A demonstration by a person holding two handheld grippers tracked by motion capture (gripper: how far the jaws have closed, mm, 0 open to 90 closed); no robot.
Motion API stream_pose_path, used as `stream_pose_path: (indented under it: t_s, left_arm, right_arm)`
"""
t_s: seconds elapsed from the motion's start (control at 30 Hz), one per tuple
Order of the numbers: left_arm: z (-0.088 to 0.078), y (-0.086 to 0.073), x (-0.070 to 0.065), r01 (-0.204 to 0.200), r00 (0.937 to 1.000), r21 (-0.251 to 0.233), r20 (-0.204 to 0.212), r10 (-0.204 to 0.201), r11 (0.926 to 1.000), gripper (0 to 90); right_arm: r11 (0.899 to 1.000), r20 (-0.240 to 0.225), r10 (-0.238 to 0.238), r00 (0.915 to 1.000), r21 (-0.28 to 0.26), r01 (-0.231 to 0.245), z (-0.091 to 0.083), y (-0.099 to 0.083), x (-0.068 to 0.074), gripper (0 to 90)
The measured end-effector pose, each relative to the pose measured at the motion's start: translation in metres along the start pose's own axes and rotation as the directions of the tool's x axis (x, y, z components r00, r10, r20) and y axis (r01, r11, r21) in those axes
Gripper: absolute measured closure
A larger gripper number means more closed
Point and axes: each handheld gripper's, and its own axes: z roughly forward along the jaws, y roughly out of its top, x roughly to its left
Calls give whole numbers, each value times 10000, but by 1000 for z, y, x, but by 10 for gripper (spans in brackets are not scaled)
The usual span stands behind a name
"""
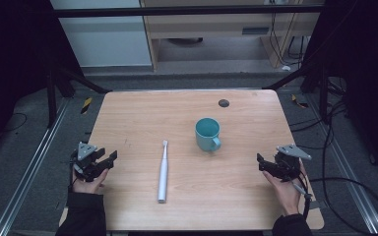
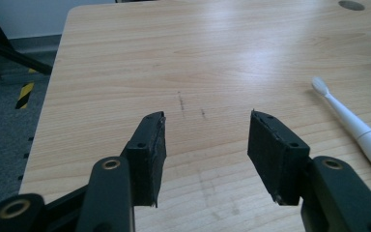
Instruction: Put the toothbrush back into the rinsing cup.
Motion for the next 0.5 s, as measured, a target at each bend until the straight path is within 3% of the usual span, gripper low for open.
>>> stream_pose_path:
  t_s: [0.07,0.2,0.33,0.5]
  left_arm:
    - [0,0,-2,15,9999,20,116,-15,10000,475]
    - [-2,2,-14,-126,9987,141,502,119,9998,459]
    - [-2,6,-30,-490,9929,648,1114,416,9967,403]
    - [-2,8,-43,-682,9879,885,1452,548,9937,348]
  right_arm:
    - [9998,38,-190,9998,14,190,-2,0,1,186]
    - [9999,-138,-117,9998,-23,117,-5,-2,4,191]
    - [9998,-178,-201,9996,-35,200,-7,-1,6,199]
    - [9995,-284,-307,9991,80,309,-6,-1,9,202]
